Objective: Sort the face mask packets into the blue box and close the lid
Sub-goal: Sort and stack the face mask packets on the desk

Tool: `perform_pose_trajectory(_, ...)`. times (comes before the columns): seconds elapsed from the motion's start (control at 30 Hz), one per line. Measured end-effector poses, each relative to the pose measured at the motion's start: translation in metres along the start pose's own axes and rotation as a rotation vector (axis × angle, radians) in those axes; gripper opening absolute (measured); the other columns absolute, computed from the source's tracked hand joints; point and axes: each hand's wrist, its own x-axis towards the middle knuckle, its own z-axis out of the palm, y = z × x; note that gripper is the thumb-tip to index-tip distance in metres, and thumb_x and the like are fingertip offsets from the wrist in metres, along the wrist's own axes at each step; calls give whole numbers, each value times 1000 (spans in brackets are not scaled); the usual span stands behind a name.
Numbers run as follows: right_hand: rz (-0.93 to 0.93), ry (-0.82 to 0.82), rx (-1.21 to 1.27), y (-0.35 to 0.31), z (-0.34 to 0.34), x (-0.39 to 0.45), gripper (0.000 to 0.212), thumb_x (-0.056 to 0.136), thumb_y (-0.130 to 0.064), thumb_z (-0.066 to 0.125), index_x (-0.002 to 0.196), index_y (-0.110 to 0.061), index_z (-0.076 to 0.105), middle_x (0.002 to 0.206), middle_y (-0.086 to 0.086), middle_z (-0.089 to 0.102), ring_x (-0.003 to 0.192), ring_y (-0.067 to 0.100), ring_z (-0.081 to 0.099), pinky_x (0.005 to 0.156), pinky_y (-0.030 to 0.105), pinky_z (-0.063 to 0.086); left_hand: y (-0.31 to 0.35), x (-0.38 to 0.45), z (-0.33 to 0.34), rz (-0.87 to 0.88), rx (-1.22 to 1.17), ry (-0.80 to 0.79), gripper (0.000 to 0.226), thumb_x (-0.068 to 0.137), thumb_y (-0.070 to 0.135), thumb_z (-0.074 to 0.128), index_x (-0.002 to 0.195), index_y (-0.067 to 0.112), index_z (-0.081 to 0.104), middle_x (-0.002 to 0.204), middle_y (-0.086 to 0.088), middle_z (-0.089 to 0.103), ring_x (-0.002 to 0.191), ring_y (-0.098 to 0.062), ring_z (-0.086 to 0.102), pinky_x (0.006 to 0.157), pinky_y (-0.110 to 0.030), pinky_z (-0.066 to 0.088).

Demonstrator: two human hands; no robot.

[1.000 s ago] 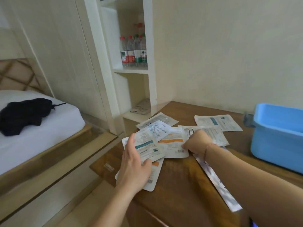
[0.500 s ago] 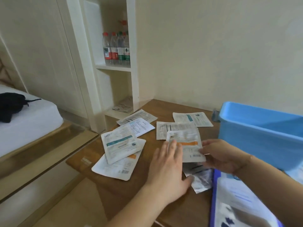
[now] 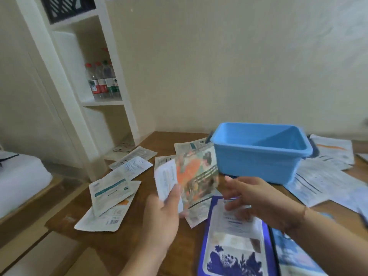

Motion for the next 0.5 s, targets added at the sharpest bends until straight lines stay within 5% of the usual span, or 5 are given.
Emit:
perform_pose_trajectory(0.07, -46, -65, 36, 1, -8, -17, 47, 87, -48, 60, 110, -8, 66, 109, 14, 70, 80, 24, 66, 61, 32, 54, 15, -19, 11, -183, -510, -200, 29, 94, 27, 53, 93, 45, 75, 111, 6, 74, 94, -16, 73, 75, -44, 59)
perform_pose_trajectory(0.13, -120, -98, 165, -1, -17, -33, 39, 84, -38, 63, 104, -5, 67, 96, 15, 72, 81, 25, 68, 68, 35, 57, 19, -31, 26, -286, -650, -330, 32, 91, 28, 49, 100, 42, 77, 116, 2, 73, 103, -24, 71, 83, -45, 56)
perform_pose_trajectory(0.27, -169, 12, 245, -4, -54, -59, 40, 76, -19, 66, 105, 8, 64, 100, 34, 66, 80, 34, 66, 66, 38, 61, 16, -44, 51, -285, -578, -326, 40, 79, 22, 63, 119, 26, 68, 105, -2, 76, 96, -22, 73, 79, -40, 56)
perform_pose_trajectory(0.4, -160, 125, 234, 0, -127, -96, 39, 77, -13, 67, 115, -3, 64, 105, 22, 71, 84, 29, 69, 72, 40, 59, 25, -62, 73, -86, -256, -494, 57, 76, 11, 77, 119, 41, 54, 94, -3, 77, 88, -18, 74, 78, -36, 59)
perform_pose_trajectory(0.5, -101, 311, 224, 20, -173, -126, 49, 73, -13, 70, 121, -15, 59, 101, 14, 73, 76, 22, 67, 65, 35, 55, 21, -96, 110, 137, 126, -684, 50, 70, 21, 87, 108, 44, 64, 90, 8, 77, 84, -5, 72, 80, -20, 56)
